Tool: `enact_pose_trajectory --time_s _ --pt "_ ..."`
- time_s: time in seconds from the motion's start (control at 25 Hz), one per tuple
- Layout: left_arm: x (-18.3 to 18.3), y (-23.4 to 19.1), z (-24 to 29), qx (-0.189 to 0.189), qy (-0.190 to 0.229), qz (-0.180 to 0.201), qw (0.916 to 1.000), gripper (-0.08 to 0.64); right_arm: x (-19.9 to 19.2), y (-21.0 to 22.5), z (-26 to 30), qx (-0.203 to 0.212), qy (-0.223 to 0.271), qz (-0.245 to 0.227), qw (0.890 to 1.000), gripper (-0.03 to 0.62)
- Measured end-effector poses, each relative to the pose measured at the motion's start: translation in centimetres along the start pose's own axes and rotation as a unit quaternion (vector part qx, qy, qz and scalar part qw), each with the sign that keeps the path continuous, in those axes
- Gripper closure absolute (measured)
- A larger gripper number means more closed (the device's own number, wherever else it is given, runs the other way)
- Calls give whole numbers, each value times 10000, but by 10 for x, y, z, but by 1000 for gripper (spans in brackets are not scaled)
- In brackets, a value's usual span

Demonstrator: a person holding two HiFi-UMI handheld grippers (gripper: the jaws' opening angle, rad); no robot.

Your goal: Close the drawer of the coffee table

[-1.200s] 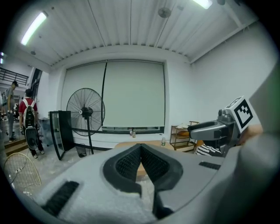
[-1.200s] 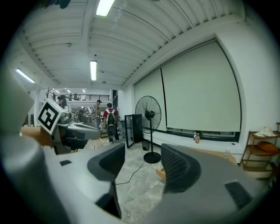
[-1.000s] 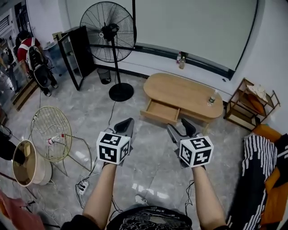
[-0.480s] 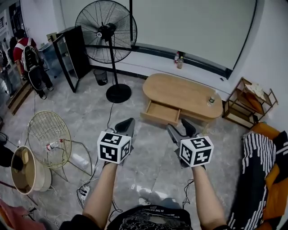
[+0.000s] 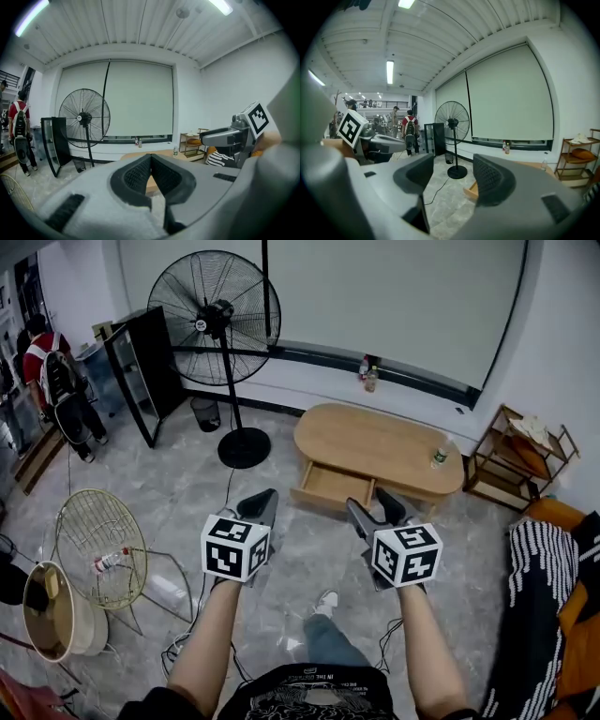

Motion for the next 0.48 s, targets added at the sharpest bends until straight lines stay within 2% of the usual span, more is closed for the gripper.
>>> enact_pose_trajectory --time_s 0.2,0.48 --pt "-1 -20 45 -67 -48 113 9999 552 -4 25 37 -62 70 55 9999 322" --pt "22 -64 148 -174 -140 241 9995 552 12 88 126 -136 54 107 9998 320"
Point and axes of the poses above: the fingertips, and each gripper's own axes: z forward along the fingers, y to its right, x out of its top, the point moved 6 cm from there along -z, backward along the fingers
